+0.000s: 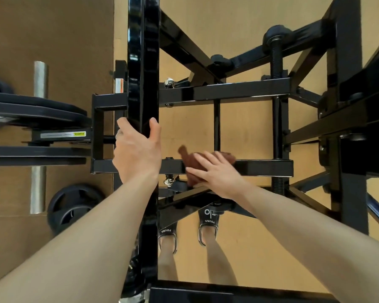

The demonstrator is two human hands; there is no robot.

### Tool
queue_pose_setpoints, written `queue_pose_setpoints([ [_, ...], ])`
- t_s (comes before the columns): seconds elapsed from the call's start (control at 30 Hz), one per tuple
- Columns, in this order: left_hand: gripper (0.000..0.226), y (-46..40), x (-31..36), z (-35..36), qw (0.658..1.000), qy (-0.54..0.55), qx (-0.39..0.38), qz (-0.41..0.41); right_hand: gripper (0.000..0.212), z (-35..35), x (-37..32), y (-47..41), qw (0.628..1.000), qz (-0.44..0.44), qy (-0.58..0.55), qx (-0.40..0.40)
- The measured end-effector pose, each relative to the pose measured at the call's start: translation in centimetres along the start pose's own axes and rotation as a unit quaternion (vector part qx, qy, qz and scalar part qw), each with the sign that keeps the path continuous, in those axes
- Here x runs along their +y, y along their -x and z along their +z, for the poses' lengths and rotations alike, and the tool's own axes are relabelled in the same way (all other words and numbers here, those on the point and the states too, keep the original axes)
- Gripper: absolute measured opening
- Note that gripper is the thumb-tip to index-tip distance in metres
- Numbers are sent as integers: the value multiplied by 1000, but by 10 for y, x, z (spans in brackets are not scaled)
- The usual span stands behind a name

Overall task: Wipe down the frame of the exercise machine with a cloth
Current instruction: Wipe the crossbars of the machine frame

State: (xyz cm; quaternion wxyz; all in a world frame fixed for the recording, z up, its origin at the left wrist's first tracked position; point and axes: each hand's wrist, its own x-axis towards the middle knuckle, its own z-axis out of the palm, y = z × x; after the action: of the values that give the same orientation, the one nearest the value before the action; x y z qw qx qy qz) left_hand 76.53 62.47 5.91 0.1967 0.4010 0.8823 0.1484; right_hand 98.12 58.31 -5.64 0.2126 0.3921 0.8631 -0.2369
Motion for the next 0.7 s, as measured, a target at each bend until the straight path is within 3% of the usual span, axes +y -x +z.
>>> queue_pose_setpoints([
  [0.13, 66, 0, -1, 1, 1000, -3, 10, 6, 58, -3, -19, -27, 1000, -18, 10, -15],
  [0.27, 65, 1, -1, -3, 1000, 7, 1, 9, 70, 1, 34, 65, 999, 45, 22, 12],
  [0.4, 65, 2, 3, -6, 1000, 11, -9, 6, 74, -6, 83, 154, 990, 137, 21, -14],
  [0.53, 65, 2, 0, -3, 1000, 4, 0, 13, 64, -1, 52, 121, 987, 157, 4, -16],
  [0.7, 64, -2, -4, 1, 1000, 4, 9, 11, 65, -9, 19, 36, 999, 48, -1, -14],
])
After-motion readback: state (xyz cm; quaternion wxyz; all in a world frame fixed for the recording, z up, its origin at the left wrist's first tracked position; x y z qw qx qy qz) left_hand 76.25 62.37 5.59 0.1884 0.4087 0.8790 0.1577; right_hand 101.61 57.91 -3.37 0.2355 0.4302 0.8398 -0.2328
